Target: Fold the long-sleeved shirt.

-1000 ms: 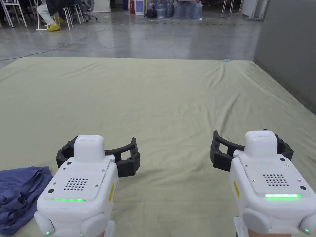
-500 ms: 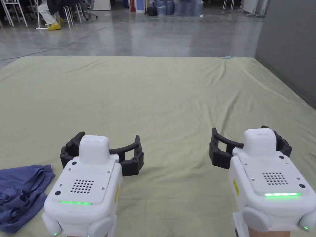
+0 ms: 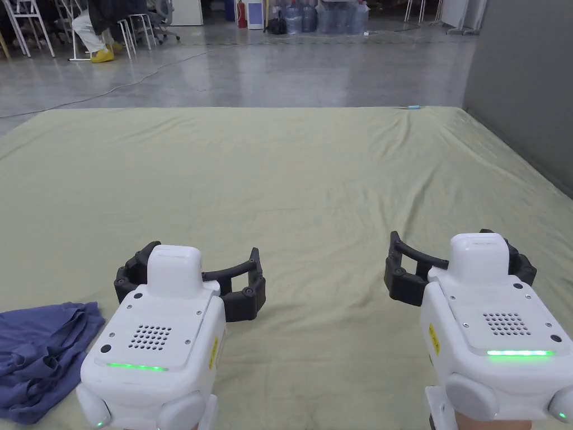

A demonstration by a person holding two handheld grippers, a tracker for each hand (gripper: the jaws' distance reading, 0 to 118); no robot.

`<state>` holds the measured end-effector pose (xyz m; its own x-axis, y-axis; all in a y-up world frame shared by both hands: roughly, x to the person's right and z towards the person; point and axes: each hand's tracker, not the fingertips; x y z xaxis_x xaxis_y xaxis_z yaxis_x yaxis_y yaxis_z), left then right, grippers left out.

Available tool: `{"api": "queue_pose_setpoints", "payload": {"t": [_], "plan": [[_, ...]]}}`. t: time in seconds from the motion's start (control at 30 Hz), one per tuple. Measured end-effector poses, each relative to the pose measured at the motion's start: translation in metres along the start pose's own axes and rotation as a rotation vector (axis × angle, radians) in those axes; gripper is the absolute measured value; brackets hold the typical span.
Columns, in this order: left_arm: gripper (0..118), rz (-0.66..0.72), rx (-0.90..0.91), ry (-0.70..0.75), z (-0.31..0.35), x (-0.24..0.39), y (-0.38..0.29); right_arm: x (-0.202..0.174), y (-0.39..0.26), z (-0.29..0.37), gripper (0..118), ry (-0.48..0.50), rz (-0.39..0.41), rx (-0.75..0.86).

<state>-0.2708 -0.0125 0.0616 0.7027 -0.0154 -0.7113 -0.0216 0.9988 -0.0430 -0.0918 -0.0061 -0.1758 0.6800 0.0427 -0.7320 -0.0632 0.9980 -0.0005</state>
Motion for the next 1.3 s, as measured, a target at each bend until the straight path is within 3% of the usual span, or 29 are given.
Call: {"api": "queue_pose_setpoints", "payload": {"t": [0.07,0.7,0.87,1.3], "plan": [[118,0.024,0.005,-0.063,0.001,-0.003,-0.001,0.000,0.000,0.000,105,-0.004,0.002,0.003],[117,-0.033,0.040,0.022,0.008,-0.002,-0.001,-0.005,0.008,0.005,105,-0.009,0.005,0.000],[117,-0.038,0.020,0.020,0.006,-0.004,-0.003,-0.002,0.013,0.005,105,-0.026,-0.059,0.018],[117,-0.016,0.008,0.018,0.000,-0.006,-0.004,-0.003,0.009,0.001,105,-0.048,-0.030,0.002]]}}
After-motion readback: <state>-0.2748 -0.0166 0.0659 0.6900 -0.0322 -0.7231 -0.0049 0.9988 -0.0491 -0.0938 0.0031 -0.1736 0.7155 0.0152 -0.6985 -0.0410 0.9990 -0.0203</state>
